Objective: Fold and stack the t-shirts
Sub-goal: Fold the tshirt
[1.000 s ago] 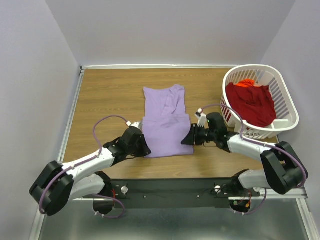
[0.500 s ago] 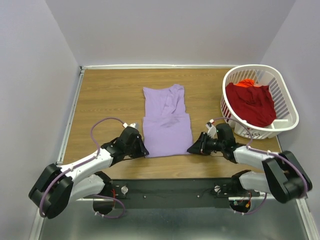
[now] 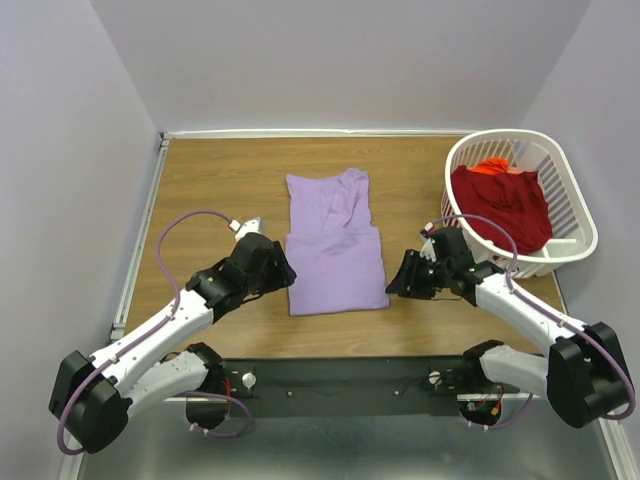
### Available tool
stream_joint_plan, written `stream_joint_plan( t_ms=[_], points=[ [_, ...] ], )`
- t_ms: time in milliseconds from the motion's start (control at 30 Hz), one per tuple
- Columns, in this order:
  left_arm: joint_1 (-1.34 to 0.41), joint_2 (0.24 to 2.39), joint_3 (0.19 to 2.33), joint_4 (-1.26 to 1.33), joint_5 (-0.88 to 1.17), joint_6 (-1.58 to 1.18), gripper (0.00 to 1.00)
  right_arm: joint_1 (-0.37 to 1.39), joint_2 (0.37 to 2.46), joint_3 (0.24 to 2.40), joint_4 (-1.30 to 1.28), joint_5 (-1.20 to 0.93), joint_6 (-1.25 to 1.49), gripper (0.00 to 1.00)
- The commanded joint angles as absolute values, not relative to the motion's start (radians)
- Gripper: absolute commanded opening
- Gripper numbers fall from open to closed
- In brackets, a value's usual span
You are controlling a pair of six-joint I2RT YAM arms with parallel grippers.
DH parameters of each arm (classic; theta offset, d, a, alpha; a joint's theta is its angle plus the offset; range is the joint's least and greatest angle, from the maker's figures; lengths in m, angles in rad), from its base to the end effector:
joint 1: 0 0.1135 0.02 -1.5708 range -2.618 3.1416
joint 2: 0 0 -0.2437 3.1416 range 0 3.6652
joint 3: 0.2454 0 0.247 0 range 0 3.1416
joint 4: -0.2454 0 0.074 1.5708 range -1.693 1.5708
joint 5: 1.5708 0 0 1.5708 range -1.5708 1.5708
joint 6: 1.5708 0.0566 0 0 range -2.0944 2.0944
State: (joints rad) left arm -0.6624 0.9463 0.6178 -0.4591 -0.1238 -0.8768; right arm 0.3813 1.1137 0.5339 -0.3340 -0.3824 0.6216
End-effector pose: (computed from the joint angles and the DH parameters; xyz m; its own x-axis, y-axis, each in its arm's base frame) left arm 0.1742 -0.1270 0.1985 -0.7737 -0.3639 -0.5185 -0.0831 0.8698 -0.4864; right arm 0.1992 0.1026 0.1509 -0.9217 0.2126 -0.3244 -0.0246 0.8027 0.5959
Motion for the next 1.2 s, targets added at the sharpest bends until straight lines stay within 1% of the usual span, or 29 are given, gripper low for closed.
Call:
stream_joint_plan(
  t_ms=[0, 133, 167, 400, 533, 733, 867, 1000, 1100, 1167],
  points=[
    [-0.661, 0.94, 0.643, -0.5, -0.259, -0.841, 0.7, 0.431, 1.16, 0.574, -0.506, -0.218, 0.603, 0.53],
    [-0.657, 0.968, 0.634, -0.468, -0.297, -0.79, 0.72, 0.492, 1.225, 0.61, -0.506, -0.155, 0.618, 0.52],
    [-0.655, 0.98, 0.632, -0.462, -0.301, -0.784, 0.75, 0.514, 1.262, 0.618, -0.508, -0.137, 0.62, 0.52],
    [-0.65, 0.979, 0.614, -0.408, -0.311, -0.744, 0.75, 0.598, 1.359, 0.682, -0.508, -0.072, 0.658, 0.48],
    [-0.652, 0.979, 0.595, -0.371, -0.269, -0.744, 0.75, 0.641, 1.429, 0.704, -0.511, -0.055, 0.684, 0.47],
    [-0.65, 0.969, 0.561, -0.333, -0.186, -0.756, 0.75, 0.673, 1.479, 0.693, -0.545, -0.005, 0.71, 0.45],
    [-0.65, 0.966, 0.549, -0.325, -0.179, -0.776, 0.75, 0.684, 1.503, 0.695, -0.569, 0.035, 0.715, 0.43],
    [-0.652, 0.979, 0.554, -0.337, -0.167, -0.779, 0.75, 0.704, 1.532, 0.687, -0.581, 0.066, 0.712, 0.38],
    [-0.65, 0.988, 0.561, -0.359, -0.161, -0.782, 0.75, 0.727, 1.563, 0.701, -0.589, 0.09, 0.703, 0.3],
    [-0.65, 0.995, 0.574, -0.377, -0.155, -0.785, 0.75, 0.748, 1.581, 0.71, -0.594, 0.107, 0.699, 0.2]
  ],
)
